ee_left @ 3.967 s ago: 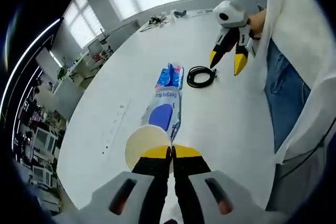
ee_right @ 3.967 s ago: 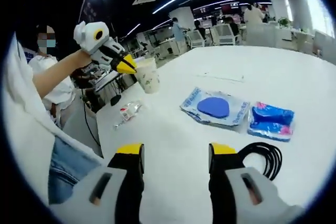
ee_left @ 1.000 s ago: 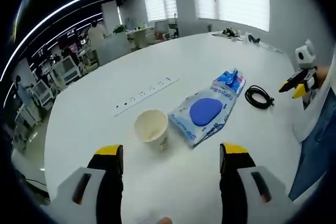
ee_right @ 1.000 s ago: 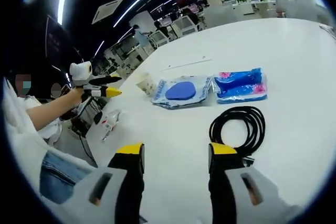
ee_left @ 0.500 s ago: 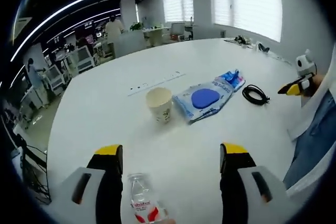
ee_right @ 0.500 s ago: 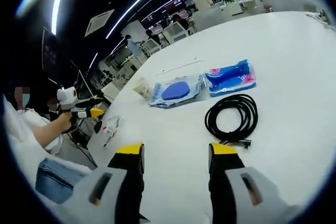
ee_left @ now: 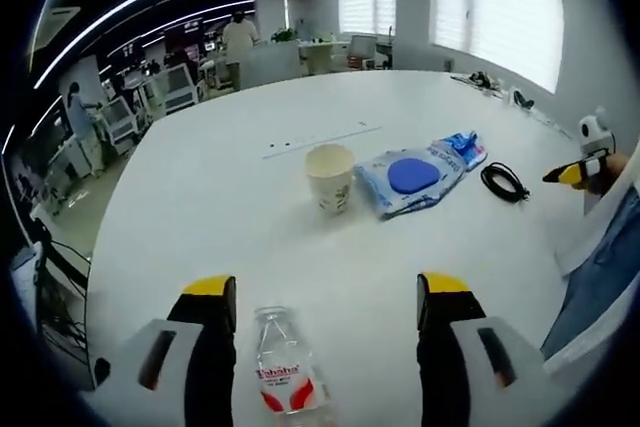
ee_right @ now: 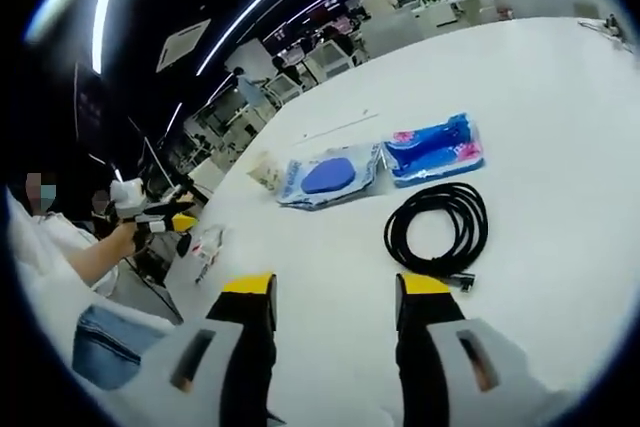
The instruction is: Arrange the tabletop items into an orderly group along one side of the table until the central work area is clear of visible clutter.
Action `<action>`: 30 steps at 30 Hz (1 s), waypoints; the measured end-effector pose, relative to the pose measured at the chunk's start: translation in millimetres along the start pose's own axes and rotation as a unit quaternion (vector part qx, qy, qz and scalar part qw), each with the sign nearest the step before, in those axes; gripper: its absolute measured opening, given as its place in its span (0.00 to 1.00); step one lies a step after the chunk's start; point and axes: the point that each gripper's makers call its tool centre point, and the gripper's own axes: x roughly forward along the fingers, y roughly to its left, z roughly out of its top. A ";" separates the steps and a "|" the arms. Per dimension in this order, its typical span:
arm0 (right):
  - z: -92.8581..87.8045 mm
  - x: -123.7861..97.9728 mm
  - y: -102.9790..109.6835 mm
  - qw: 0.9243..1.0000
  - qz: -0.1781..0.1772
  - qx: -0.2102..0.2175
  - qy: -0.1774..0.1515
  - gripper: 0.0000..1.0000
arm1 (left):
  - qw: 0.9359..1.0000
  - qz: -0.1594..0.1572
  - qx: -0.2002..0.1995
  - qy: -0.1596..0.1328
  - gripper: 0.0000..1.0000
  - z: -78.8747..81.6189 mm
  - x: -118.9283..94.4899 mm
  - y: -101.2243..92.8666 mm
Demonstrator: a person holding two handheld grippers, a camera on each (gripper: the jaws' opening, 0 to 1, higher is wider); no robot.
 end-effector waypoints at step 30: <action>-7.5 5.9 -11.6 0.999 -0.018 0.024 0.022 0.40 | 0.983 0.023 -0.121 0.140 0.56 -59.1 50.3 36.7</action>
